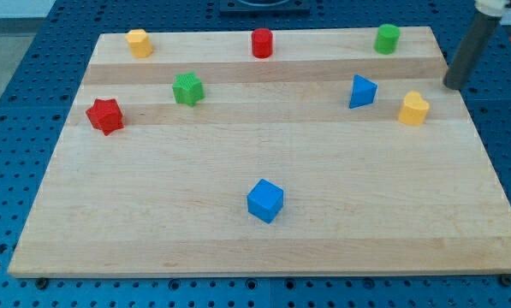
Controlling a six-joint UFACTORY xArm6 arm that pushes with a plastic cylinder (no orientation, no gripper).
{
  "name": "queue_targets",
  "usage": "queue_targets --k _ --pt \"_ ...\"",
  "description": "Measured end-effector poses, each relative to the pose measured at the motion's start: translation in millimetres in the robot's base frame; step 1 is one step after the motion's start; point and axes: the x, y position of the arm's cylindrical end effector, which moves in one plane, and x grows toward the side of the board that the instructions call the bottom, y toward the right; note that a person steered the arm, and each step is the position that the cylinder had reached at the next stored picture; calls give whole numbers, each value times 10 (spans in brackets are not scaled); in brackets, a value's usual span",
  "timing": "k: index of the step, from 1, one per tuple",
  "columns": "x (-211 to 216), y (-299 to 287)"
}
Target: Slide the blue triangle diagonally to the blue cube
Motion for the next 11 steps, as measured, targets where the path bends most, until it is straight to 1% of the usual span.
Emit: queue_targets --k 2,3,4,6,9,11 --pt "-46 -763" --pt "-42 -1018" --pt "13 -1219" --pt "314 -1593" --pt "583 -1624" --pt "935 -1623"
